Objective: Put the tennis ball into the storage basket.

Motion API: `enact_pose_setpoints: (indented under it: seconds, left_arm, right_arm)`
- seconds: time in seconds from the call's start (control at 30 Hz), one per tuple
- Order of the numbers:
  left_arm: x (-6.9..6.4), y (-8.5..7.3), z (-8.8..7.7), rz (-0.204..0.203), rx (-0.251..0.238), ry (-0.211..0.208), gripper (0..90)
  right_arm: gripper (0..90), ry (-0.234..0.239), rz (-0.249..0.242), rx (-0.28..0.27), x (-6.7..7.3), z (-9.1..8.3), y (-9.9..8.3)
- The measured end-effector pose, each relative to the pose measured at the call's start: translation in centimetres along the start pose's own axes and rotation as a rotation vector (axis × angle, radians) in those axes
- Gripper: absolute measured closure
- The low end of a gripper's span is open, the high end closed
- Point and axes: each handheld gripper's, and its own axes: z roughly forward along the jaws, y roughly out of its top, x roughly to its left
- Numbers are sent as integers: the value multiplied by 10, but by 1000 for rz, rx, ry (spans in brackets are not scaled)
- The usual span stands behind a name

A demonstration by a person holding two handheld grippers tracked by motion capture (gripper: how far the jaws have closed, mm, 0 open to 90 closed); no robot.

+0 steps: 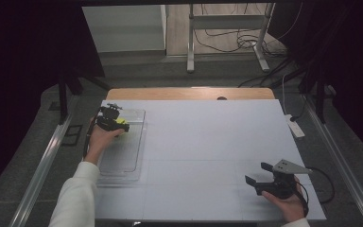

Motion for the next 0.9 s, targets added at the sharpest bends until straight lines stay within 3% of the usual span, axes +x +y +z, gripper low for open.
enact_pose_setpoints:
  seconds: [0.43, 0.9]
  left_arm:
    - [3, -2, -12, -7, -81, -17, 142]
    - [5, -10, -38, -31, -218, -99, 144]
  right_arm:
    - [122, -1, 1, -1, 0, 0, 0]
    - [123, -6, 0, -2, 0, -1, 0]
